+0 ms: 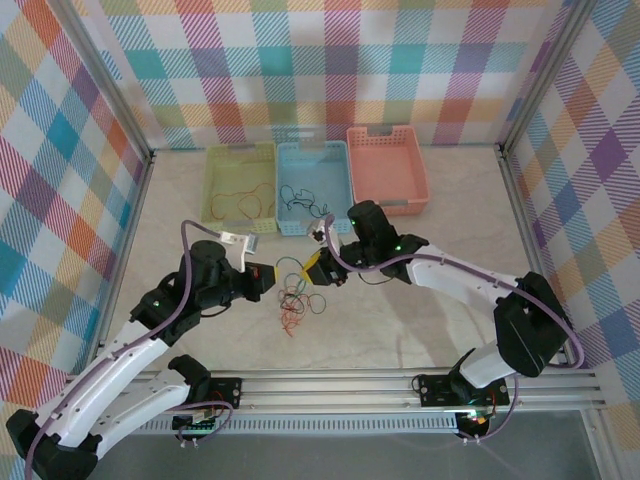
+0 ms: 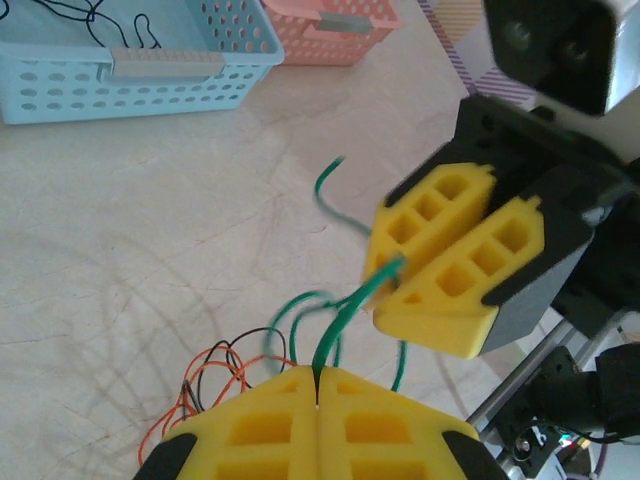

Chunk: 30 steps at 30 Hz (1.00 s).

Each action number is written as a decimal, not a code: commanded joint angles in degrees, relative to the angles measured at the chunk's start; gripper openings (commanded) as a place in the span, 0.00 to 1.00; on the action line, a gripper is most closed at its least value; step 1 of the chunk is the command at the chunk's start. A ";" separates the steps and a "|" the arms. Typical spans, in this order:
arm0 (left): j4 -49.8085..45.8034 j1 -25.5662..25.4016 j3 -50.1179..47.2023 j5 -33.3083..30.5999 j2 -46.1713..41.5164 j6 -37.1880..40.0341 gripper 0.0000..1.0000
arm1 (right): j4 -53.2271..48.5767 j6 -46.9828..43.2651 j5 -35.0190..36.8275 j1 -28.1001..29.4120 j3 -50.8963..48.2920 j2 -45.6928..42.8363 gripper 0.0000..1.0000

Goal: Untangle the cables

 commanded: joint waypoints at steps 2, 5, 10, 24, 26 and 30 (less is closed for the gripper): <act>-1.75 0.22 3.80 0.32 -0.83 1.70 0.00 | 2.92 0.42 0.73 -0.40 -2.34 -4.36 0.42; -1.72 0.21 4.48 0.90 -0.68 1.85 0.00 | 4.75 0.98 3.56 -0.51 -4.21 -6.56 0.59; -0.86 0.22 5.36 2.84 -0.26 2.01 0.00 | 7.51 3.35 7.64 -1.82 -6.49 -8.60 0.64; -1.24 0.22 8.78 5.40 1.59 3.07 0.00 | 16.63 -2.84 9.34 -3.32 -15.01 -12.92 0.69; -1.43 0.22 8.75 5.48 1.49 3.20 0.00 | 17.11 -0.68 9.31 -4.01 -14.98 -13.57 0.70; -1.46 0.26 8.51 5.62 1.74 3.69 0.00 | 13.13 5.06 9.94 -4.25 -12.48 -16.13 0.67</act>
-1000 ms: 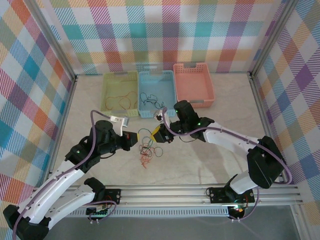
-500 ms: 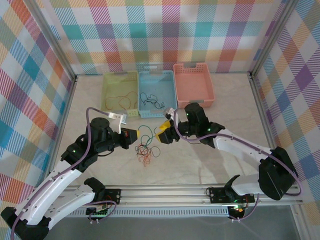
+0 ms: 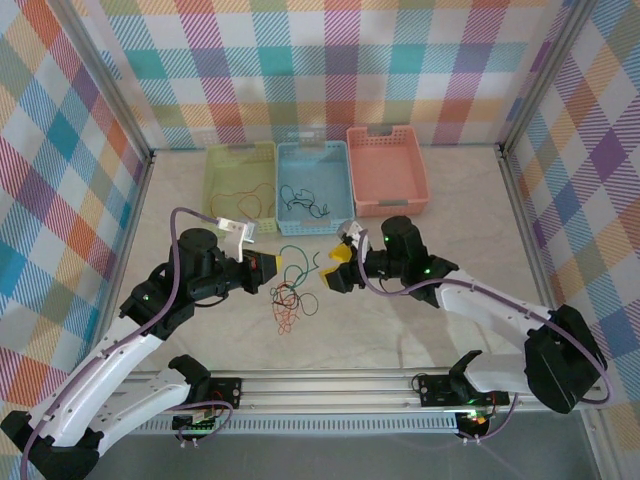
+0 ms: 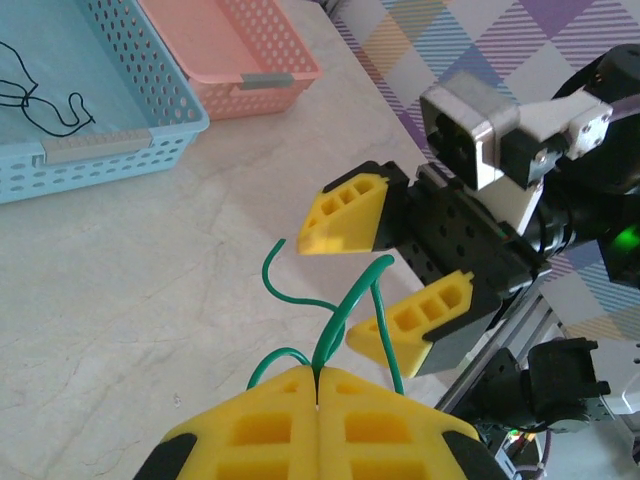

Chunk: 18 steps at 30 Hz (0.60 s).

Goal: Untangle the cables

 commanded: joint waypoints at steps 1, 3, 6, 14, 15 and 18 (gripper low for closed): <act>-0.40 0.16 1.53 1.52 -0.09 1.45 0.00 | 0.43 5.57 -0.14 -0.29 2.35 -3.96 0.67; -0.48 0.10 1.68 1.53 0.09 1.72 0.00 | 2.35 10.09 -0.21 -0.29 1.65 -5.71 0.69; 0.02 0.14 1.52 1.63 0.01 1.89 0.00 | -1.76 14.76 2.99 -0.27 4.16 -4.76 0.75; 0.41 0.11 1.25 1.53 -0.17 2.52 0.00 | -6.46 25.75 1.12 -0.19 11.03 6.12 0.73; 0.55 0.18 1.04 1.41 -0.17 2.65 0.00 | -5.47 26.61 0.27 -0.14 11.34 7.35 0.72; 0.59 0.18 0.79 1.18 -0.17 2.71 0.00 | -5.21 28.36 -0.77 0.08 12.42 10.37 0.68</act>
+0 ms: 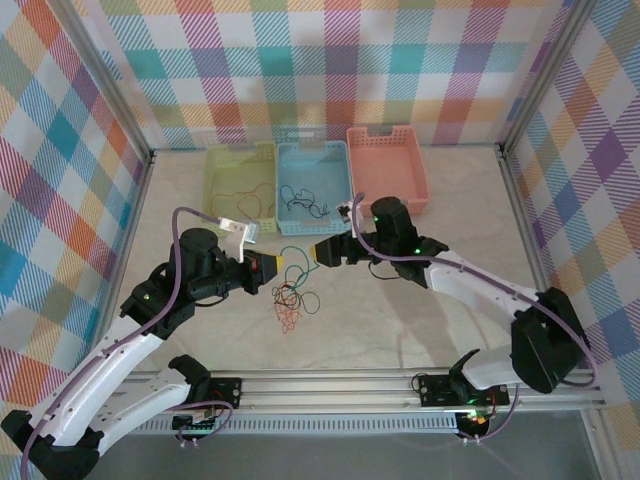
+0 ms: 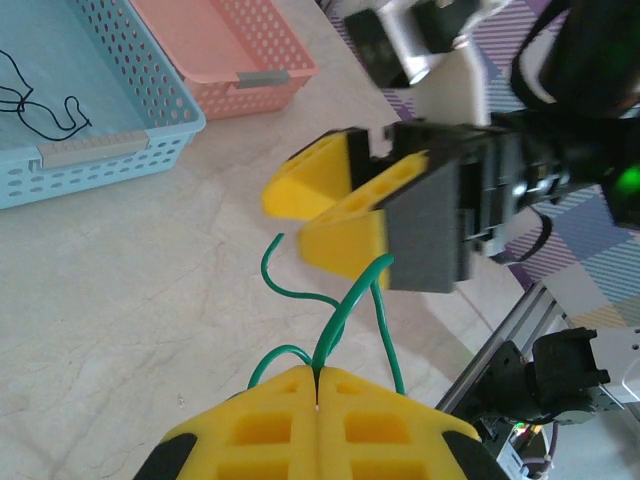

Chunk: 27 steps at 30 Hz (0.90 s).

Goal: Untangle the cables

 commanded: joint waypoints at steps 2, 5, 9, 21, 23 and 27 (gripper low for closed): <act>0.64 0.14 0.66 0.74 -0.41 1.26 0.00 | 0.07 5.24 -3.38 0.45 2.21 3.25 0.65; 0.61 0.18 0.42 0.66 -0.37 1.30 0.00 | 1.31 5.99 -4.61 0.67 1.38 4.34 0.62; 1.06 0.11 -0.06 0.57 -0.37 1.26 0.00 | 1.93 6.23 -4.95 0.86 0.53 4.30 0.54; 0.82 0.20 -0.68 -1.81 -0.59 0.11 0.00 | 2.25 4.62 -0.78 0.48 -0.67 0.95 0.00; -0.04 0.18 -0.78 -3.83 -1.40 -0.63 0.00 | 1.08 3.73 2.27 -0.43 -1.02 -1.32 0.00; -3.77 0.18 -1.87 -9.58 -5.13 -2.47 0.00 | 1.42 4.40 8.22 -4.97 -4.65 -7.95 0.00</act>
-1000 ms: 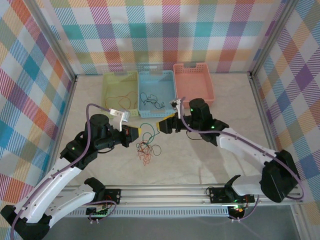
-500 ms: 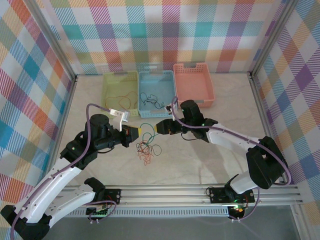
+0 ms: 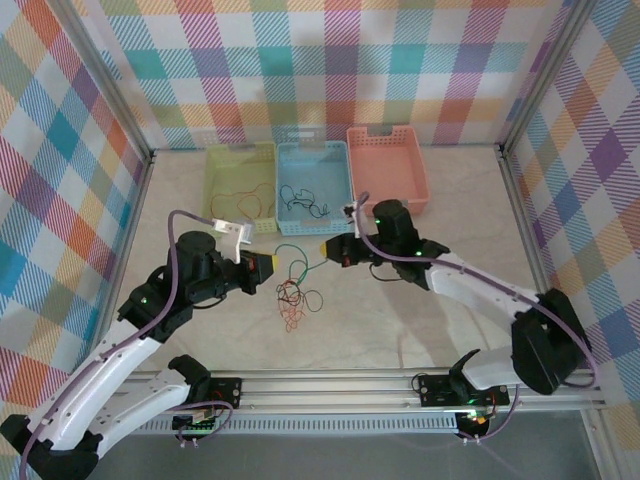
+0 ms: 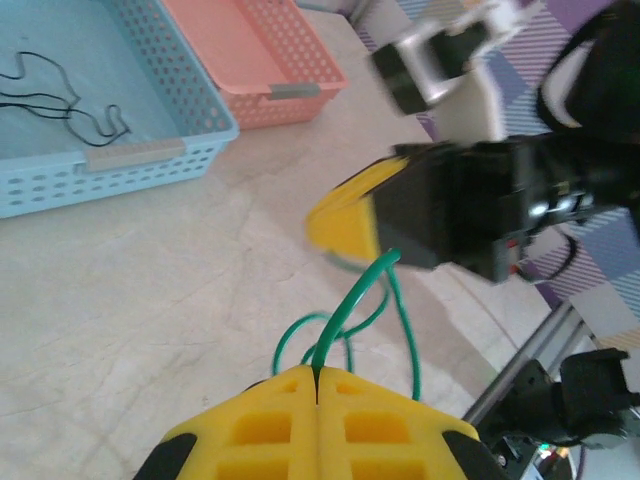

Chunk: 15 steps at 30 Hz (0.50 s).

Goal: Untangle the cables

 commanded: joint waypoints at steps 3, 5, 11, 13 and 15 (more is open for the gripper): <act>-5.99 0.18 -2.11 -8.97 -6.63 -3.08 0.00 | -0.33 -0.22 9.17 -7.74 -5.14 -9.78 0.00; -7.87 0.18 -2.94 -11.38 -9.75 -4.01 0.00 | -0.60 0.70 10.46 -10.96 -7.41 -12.78 0.00; -12.44 0.19 -4.08 -16.16 -17.11 -5.02 0.00 | -3.16 0.59 13.46 -18.94 -12.02 -19.60 0.00; -13.63 0.18 -3.99 -17.59 -18.50 -5.23 0.00 | -3.52 1.17 13.51 -21.77 -13.40 -21.03 0.00; -14.47 0.19 -3.83 -18.76 -19.51 -5.29 0.00 | -4.06 1.74 13.24 -24.46 -14.36 -21.90 0.00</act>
